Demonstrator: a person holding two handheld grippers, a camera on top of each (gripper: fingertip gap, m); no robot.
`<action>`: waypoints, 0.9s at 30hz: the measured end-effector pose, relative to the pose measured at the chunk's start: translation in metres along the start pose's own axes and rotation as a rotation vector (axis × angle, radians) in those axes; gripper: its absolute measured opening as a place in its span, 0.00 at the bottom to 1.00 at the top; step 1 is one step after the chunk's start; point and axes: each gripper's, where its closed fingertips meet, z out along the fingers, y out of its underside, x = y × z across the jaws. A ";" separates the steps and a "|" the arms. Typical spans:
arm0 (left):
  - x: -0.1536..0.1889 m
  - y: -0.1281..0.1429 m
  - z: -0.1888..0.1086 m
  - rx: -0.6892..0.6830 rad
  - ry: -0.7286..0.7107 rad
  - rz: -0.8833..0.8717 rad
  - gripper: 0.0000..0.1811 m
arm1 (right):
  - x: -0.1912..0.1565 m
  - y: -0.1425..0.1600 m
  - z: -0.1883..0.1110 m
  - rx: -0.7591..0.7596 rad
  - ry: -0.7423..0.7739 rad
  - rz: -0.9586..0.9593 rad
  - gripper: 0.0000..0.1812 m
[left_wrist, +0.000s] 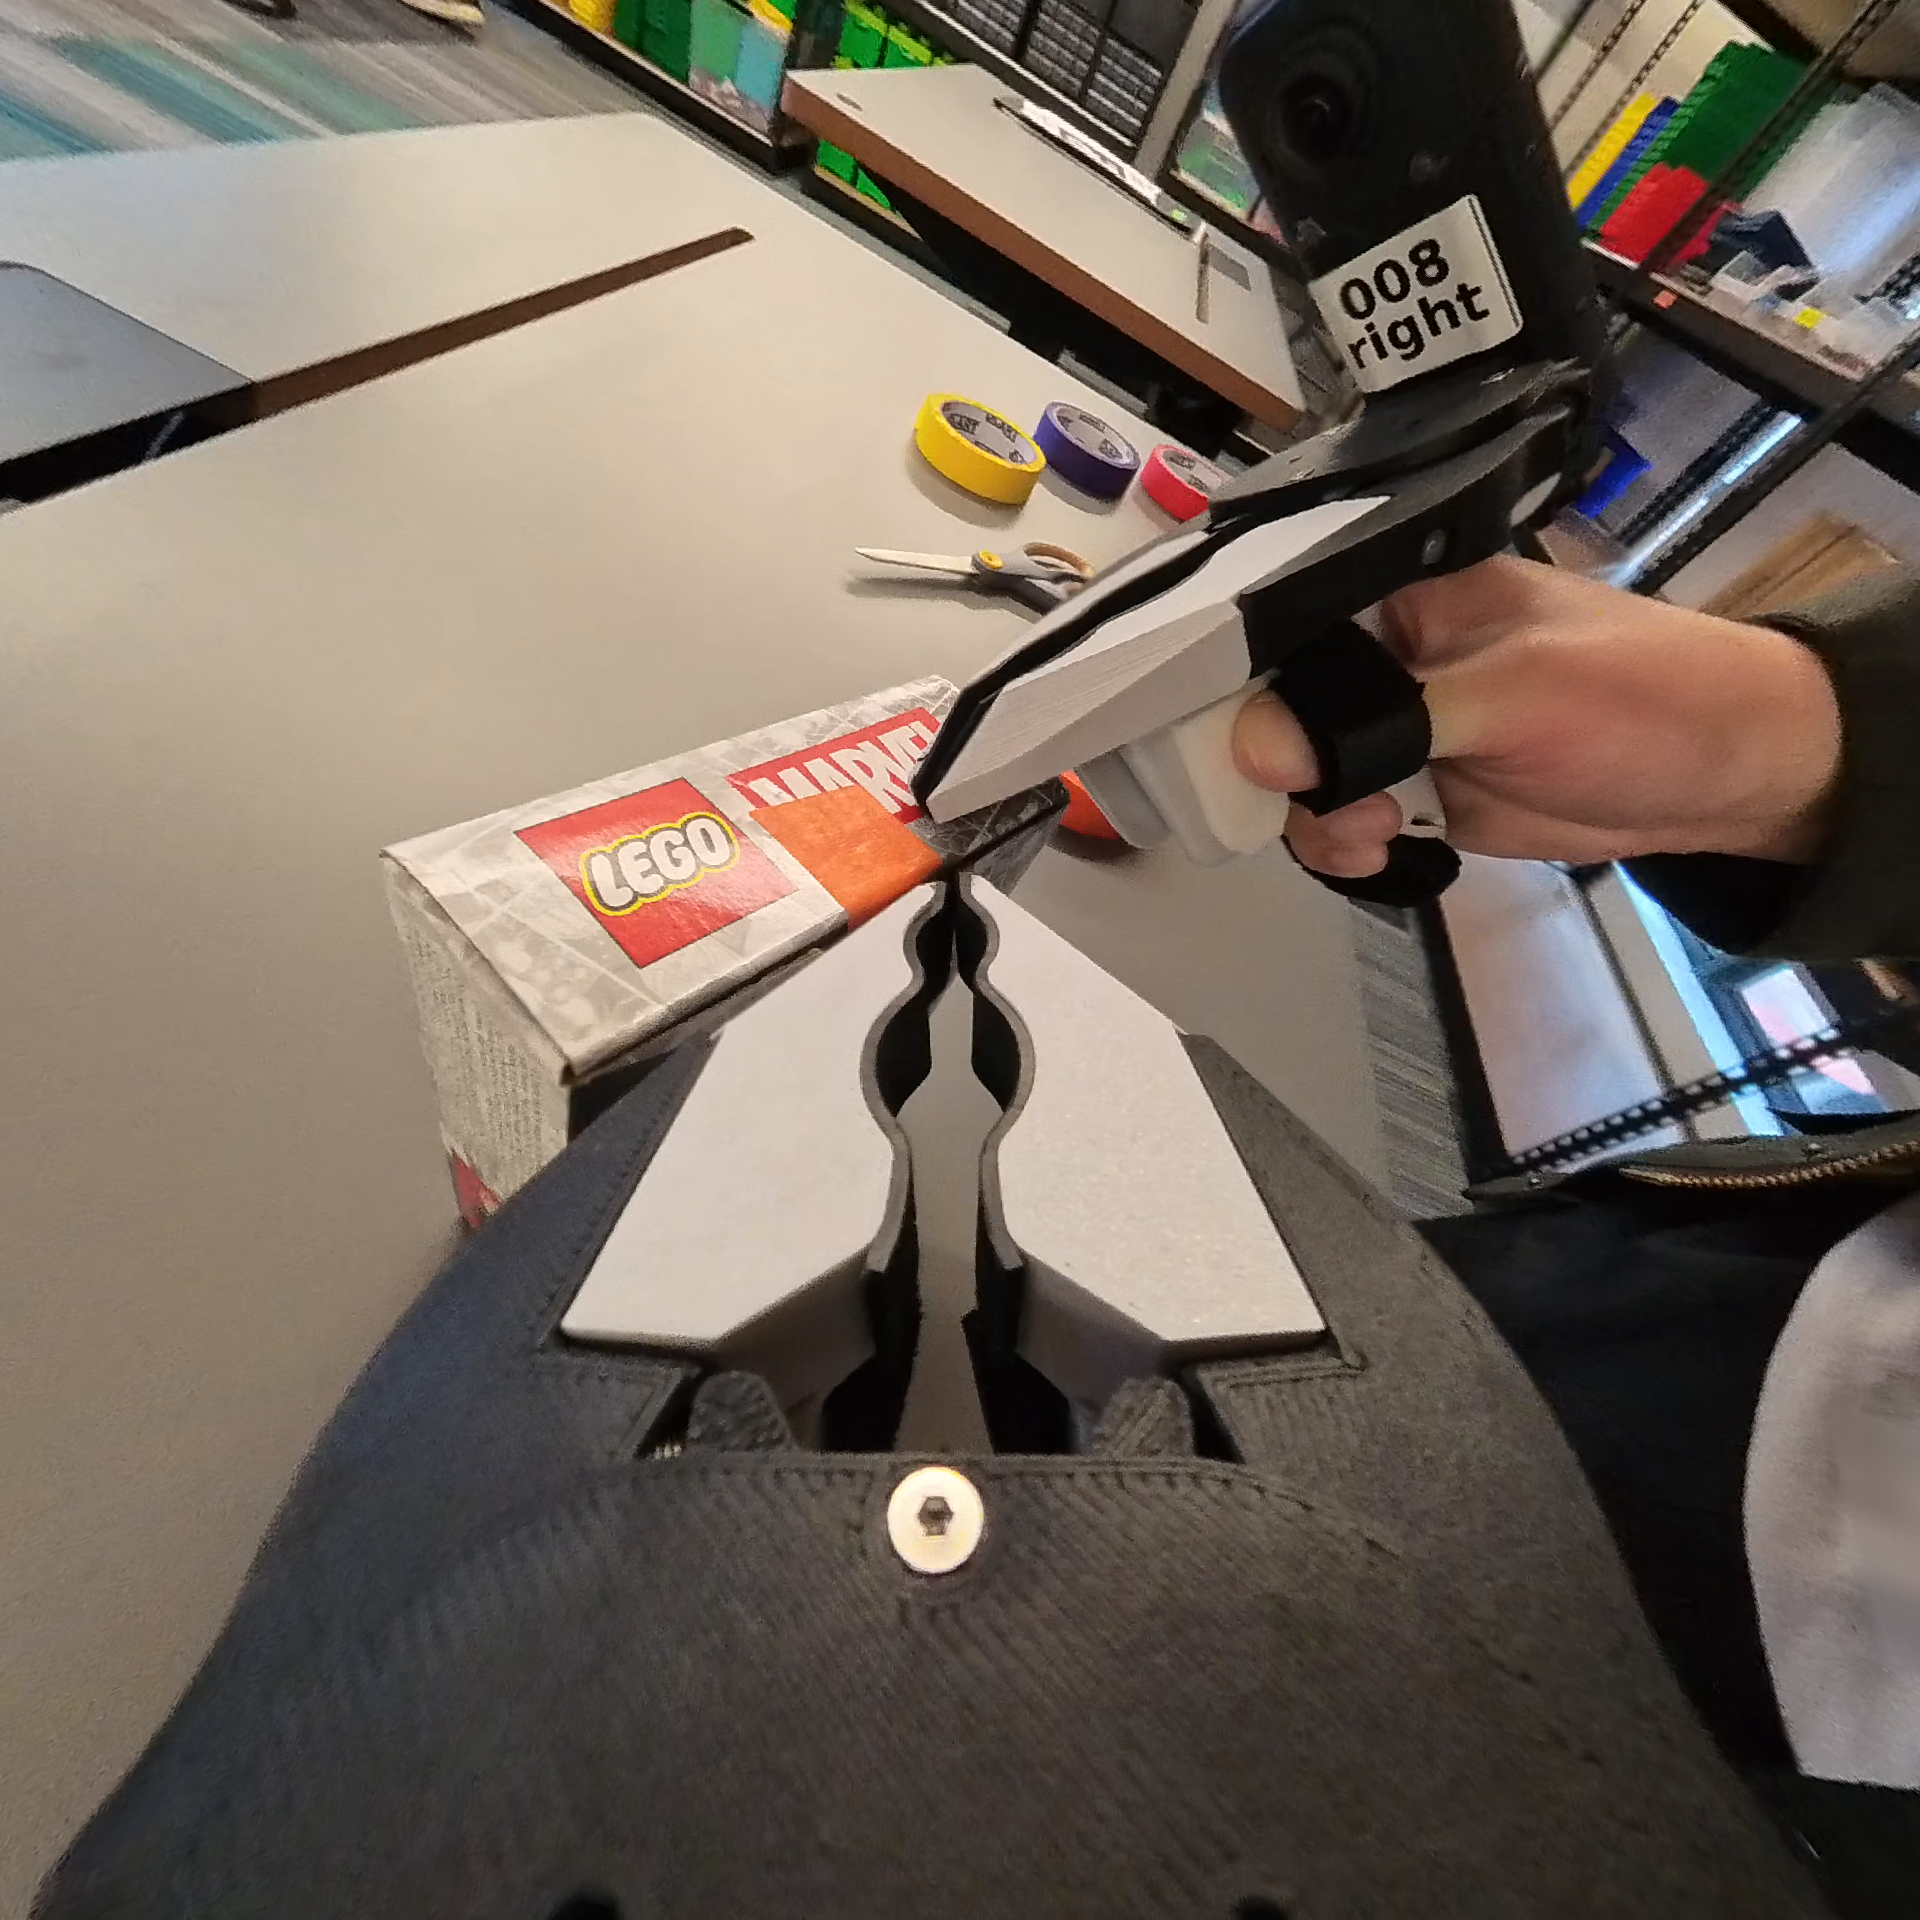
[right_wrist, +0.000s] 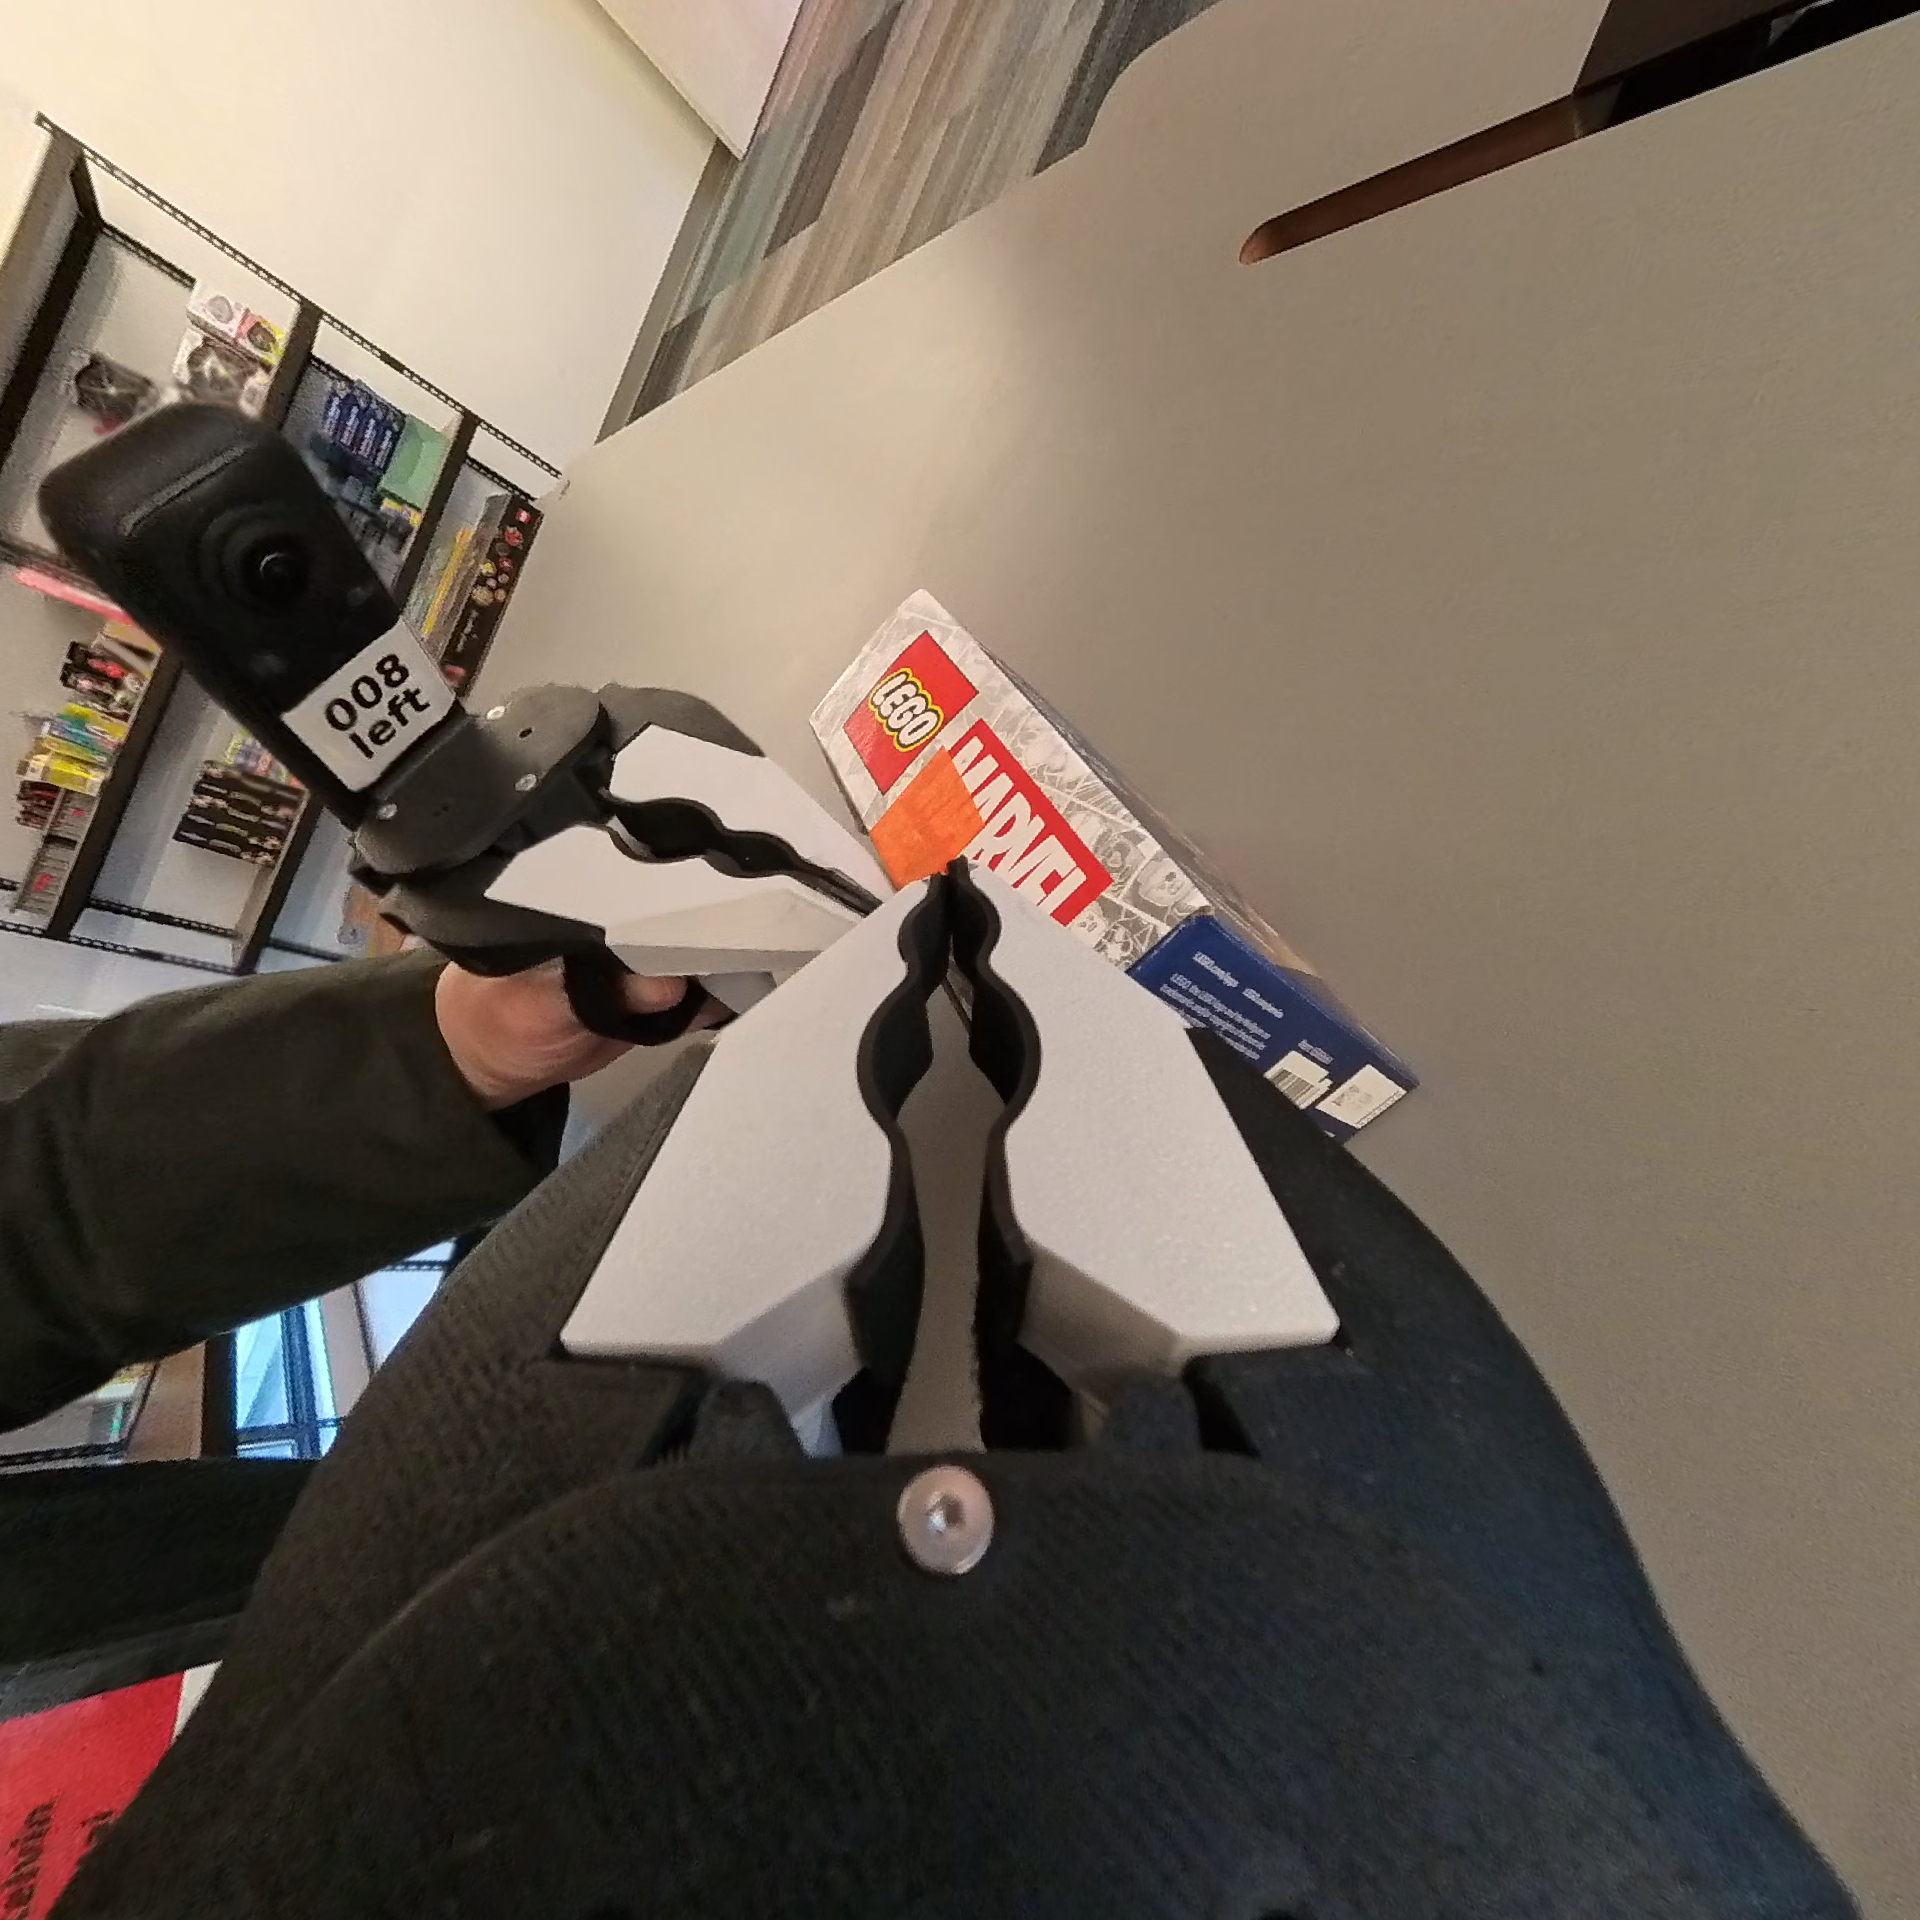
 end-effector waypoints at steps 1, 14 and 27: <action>0.000 0.000 0.000 0.011 -0.009 0.000 0.00 | 0.000 0.000 0.000 0.000 -0.001 0.001 0.00; 0.001 0.008 -0.002 0.101 0.202 -0.149 0.00 | -0.003 0.003 0.000 -0.018 0.001 0.003 0.00; -0.008 0.014 0.002 0.111 0.208 -0.127 0.00 | 0.000 0.000 0.000 -0.009 0.002 0.025 0.00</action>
